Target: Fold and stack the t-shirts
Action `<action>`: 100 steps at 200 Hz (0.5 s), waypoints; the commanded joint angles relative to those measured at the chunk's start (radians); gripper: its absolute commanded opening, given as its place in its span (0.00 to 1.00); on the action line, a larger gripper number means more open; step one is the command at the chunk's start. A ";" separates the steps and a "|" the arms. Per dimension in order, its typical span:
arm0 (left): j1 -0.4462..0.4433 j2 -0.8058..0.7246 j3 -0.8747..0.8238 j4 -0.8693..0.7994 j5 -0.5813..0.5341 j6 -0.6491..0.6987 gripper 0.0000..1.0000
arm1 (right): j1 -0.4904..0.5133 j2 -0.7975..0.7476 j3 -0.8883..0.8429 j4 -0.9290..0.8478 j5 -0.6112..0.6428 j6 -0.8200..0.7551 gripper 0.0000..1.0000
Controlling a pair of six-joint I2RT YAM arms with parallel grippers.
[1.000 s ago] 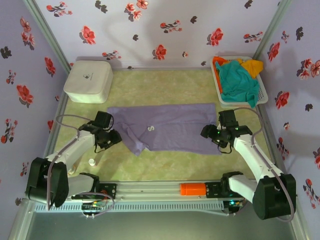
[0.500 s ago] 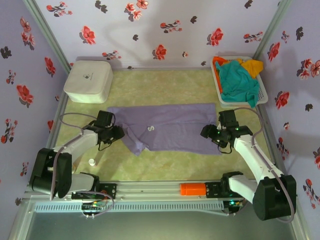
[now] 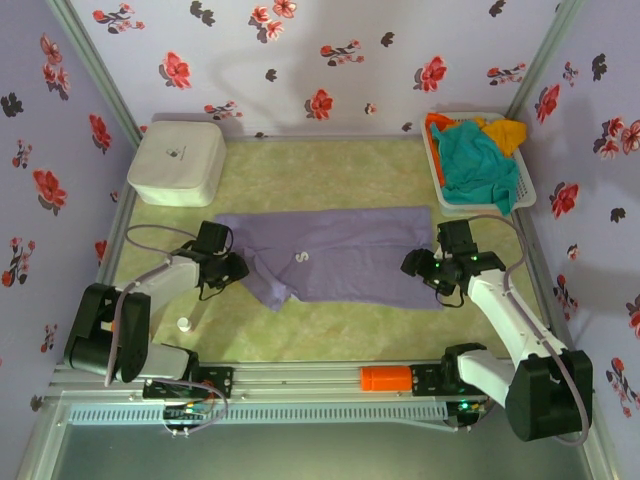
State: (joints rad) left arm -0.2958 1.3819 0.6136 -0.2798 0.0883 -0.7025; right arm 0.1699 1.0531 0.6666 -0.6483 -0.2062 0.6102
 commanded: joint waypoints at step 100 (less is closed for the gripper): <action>0.009 -0.183 -0.005 -0.180 -0.024 -0.032 0.05 | -0.007 -0.004 -0.017 0.014 -0.005 0.003 0.70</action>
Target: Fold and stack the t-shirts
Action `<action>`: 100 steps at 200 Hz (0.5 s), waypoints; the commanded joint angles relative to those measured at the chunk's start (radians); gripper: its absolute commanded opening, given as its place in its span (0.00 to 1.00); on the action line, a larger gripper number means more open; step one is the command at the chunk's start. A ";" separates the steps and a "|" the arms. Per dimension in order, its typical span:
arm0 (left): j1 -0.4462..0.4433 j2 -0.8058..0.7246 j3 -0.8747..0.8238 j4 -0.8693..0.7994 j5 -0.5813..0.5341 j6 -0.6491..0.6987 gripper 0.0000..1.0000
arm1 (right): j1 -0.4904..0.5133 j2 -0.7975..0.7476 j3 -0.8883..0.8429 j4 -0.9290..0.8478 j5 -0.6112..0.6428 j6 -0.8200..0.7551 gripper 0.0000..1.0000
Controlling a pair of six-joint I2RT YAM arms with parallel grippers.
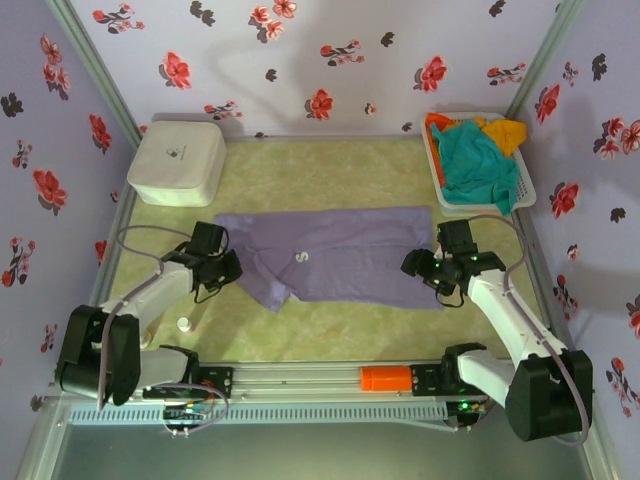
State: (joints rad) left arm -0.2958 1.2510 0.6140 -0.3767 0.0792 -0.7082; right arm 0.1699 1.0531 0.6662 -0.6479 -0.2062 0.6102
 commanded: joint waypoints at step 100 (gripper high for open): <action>-0.147 -0.371 -0.049 -0.468 -0.035 -0.315 0.03 | -0.017 -0.050 -0.037 -0.086 0.164 0.080 0.68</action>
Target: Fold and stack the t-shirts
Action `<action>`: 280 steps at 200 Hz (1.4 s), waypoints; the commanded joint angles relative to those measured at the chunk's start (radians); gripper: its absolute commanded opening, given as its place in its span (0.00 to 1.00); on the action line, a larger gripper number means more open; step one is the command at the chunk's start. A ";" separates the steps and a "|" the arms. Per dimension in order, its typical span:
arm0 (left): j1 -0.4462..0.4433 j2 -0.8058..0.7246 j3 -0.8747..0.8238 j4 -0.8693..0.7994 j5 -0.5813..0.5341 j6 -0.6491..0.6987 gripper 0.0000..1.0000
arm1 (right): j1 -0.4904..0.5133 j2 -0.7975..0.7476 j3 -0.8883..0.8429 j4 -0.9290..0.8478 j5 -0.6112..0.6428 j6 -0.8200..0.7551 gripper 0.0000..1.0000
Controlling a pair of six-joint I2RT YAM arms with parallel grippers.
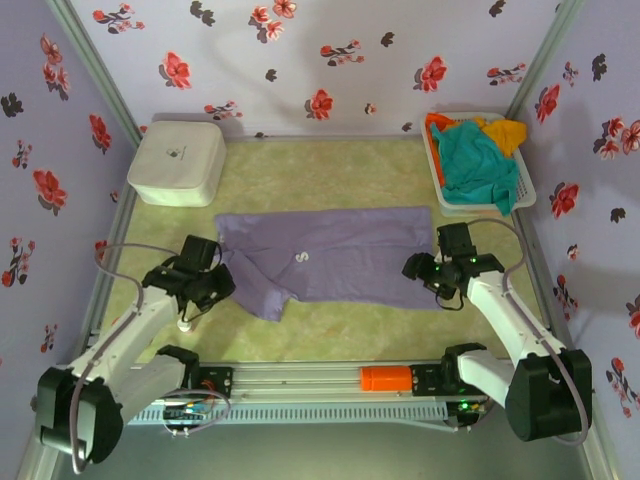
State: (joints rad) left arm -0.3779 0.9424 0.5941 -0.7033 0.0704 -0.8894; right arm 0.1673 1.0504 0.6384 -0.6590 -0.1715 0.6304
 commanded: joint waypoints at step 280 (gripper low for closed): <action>-0.208 -0.402 -0.097 -0.429 -0.055 -0.313 0.00 | -0.109 -0.047 -0.181 -0.043 0.036 0.165 0.46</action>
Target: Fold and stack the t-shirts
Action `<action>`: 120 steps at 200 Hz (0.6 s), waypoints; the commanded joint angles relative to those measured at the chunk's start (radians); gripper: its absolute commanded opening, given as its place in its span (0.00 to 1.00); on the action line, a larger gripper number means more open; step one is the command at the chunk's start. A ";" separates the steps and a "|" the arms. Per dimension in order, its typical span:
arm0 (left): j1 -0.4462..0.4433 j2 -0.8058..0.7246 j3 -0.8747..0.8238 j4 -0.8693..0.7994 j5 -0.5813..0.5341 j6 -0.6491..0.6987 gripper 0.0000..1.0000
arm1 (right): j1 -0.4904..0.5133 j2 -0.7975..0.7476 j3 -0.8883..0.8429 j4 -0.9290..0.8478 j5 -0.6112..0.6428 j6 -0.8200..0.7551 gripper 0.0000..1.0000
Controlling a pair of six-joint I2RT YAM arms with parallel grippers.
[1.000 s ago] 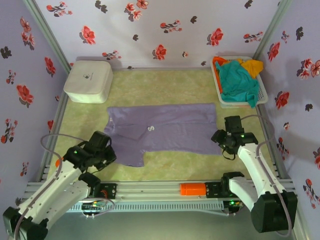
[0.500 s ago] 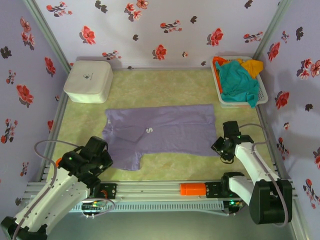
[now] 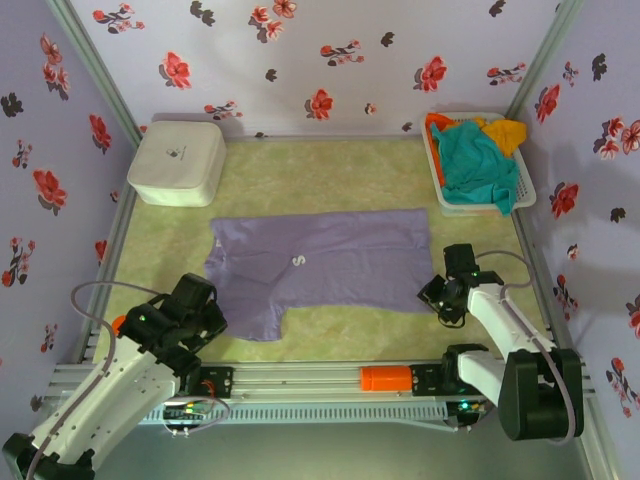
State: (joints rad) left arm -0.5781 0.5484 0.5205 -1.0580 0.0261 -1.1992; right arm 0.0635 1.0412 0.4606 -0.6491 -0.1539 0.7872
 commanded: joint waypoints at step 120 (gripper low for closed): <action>-0.006 0.030 -0.011 -0.046 -0.007 0.024 0.00 | -0.004 -0.084 -0.026 -0.076 -0.003 0.011 0.47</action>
State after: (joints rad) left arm -0.5781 0.5785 0.5205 -1.0561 0.0265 -1.1950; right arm 0.0635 0.9485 0.4419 -0.7280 -0.1547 0.7872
